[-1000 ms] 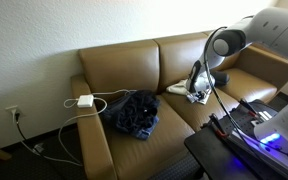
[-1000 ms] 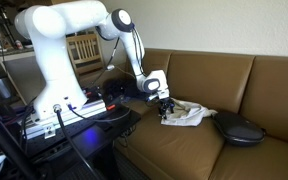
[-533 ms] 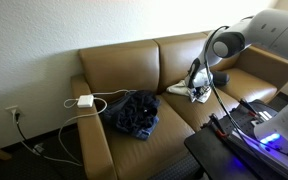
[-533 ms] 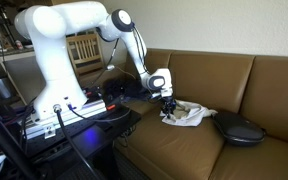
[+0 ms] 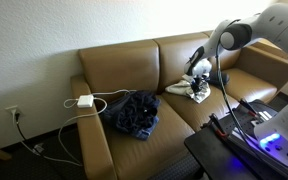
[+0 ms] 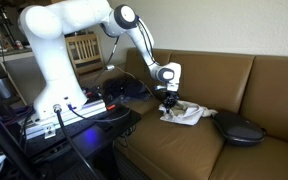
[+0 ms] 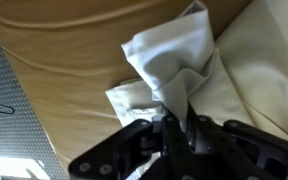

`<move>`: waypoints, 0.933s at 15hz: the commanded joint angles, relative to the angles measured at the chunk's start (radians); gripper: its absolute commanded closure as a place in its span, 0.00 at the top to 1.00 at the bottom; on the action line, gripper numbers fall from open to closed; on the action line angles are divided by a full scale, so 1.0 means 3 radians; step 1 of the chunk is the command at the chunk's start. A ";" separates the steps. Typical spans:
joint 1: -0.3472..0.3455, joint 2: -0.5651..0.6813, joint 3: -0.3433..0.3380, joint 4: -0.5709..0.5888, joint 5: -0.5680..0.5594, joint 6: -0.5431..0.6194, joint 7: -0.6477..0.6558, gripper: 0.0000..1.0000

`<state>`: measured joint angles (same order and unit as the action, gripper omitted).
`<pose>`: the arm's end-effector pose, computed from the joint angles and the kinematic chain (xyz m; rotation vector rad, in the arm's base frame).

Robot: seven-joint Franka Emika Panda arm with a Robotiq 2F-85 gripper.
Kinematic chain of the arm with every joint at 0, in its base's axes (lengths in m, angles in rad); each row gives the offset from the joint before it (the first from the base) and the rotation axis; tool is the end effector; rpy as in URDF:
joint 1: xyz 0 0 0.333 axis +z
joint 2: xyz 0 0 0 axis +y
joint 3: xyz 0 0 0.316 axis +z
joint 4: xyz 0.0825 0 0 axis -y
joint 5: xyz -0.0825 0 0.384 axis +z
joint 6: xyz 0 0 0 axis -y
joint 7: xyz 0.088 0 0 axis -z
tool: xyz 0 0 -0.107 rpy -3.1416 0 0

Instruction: Spread out the white cloth

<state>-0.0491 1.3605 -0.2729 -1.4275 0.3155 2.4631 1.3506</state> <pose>0.5727 -0.1871 -0.1215 1.8236 -2.2388 -0.2347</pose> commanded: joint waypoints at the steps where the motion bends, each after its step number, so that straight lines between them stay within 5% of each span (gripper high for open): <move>1: -0.0196 -0.0442 0.0326 -0.0205 -0.0087 -0.0431 -0.0402 0.03; 9: 0.0014 -0.1821 0.0471 -0.1353 -0.0222 -0.0099 -0.1480 0.03; 14: -0.0235 -0.2749 0.0694 -0.1987 0.0165 0.0220 -0.2283 0.03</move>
<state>-0.0564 0.7249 -0.1230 -1.8594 0.2977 2.4820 0.8076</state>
